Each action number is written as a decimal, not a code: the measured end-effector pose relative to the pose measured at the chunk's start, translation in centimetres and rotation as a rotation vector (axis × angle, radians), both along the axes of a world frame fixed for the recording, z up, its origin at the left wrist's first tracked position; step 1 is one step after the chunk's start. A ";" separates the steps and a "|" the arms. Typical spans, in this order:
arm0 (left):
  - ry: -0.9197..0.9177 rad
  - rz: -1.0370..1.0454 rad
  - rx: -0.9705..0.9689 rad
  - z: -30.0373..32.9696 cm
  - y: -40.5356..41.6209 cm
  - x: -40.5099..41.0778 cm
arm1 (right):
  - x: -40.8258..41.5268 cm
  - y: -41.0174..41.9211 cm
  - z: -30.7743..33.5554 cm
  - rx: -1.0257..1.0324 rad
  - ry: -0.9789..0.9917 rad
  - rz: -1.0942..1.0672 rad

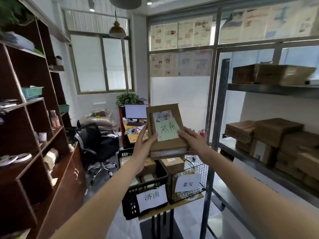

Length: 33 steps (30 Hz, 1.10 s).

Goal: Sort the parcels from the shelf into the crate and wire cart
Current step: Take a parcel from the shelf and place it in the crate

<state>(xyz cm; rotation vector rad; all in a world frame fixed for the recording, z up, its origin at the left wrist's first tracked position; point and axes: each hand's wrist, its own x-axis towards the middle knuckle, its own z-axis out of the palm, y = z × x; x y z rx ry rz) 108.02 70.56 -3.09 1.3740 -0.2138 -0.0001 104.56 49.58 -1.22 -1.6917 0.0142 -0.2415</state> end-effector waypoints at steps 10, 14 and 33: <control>0.082 0.067 0.092 -3.5 1.3 7.1 | 9.0 0.3 -3.3 0.066 0.104 0.097; 0.124 0.086 0.112 -5.2 2.7 11.0 | 13.3 1.3 -4.8 0.060 0.160 0.119; 0.289 0.161 0.195 -20.2 9.8 34.7 | 39.4 6.1 -16.4 -0.223 0.375 0.214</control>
